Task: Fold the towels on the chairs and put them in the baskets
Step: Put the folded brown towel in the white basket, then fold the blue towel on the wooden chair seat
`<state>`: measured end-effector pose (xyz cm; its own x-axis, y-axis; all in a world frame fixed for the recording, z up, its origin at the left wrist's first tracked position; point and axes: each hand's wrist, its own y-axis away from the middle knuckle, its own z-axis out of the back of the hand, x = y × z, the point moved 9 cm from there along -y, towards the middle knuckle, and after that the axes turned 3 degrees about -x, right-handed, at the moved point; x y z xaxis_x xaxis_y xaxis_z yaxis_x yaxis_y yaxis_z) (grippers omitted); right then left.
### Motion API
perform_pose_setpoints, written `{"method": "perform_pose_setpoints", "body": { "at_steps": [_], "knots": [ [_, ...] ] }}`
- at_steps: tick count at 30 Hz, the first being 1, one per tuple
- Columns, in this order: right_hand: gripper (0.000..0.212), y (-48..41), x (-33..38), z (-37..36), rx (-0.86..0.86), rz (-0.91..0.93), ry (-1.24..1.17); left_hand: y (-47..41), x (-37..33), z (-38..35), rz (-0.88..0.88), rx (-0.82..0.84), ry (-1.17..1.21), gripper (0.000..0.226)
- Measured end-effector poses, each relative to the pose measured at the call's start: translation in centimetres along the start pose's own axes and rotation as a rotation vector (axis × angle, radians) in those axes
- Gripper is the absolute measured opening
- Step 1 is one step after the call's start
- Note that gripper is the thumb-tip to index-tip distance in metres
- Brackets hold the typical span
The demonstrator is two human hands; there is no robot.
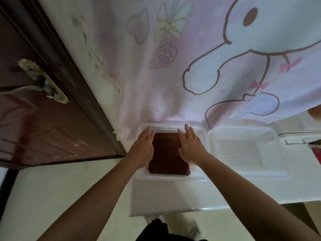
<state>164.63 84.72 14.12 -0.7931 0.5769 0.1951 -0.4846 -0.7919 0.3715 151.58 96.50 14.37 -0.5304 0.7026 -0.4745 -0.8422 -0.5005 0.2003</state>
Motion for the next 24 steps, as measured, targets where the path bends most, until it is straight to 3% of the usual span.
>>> {"method": "perform_pose_setpoints", "body": {
  "at_steps": [3, 6, 10, 16, 24],
  "knots": [
    [0.066, 0.5, 2.1, 6.3, -0.22, 0.104, -0.017, 2.3, -1.0, 8.0, -0.018, -0.339, -0.18, 0.052],
    [0.056, 2.2, 5.2, 12.1, -0.443, 0.28, -0.054, 6.1, -1.4, 14.4, 0.092, -0.535, -0.264, 0.056],
    [0.051, 5.2, 10.6, 18.0, -0.612, 0.485, -0.101, 13.3, -1.7, 20.7, 0.276, -0.762, -0.295, 0.057],
    [0.056, 13.6, 21.3, 19.4, -0.642, 0.862, -0.235, 33.4, -3.5, 22.9, 0.632, -1.114, -0.369, 0.055],
    [0.055, 31.2, 35.7, 11.3, -0.482, 1.227, -0.365, 63.7, -8.8, 16.4, 1.174, -1.12, -0.491, 0.063]
  ]
}}
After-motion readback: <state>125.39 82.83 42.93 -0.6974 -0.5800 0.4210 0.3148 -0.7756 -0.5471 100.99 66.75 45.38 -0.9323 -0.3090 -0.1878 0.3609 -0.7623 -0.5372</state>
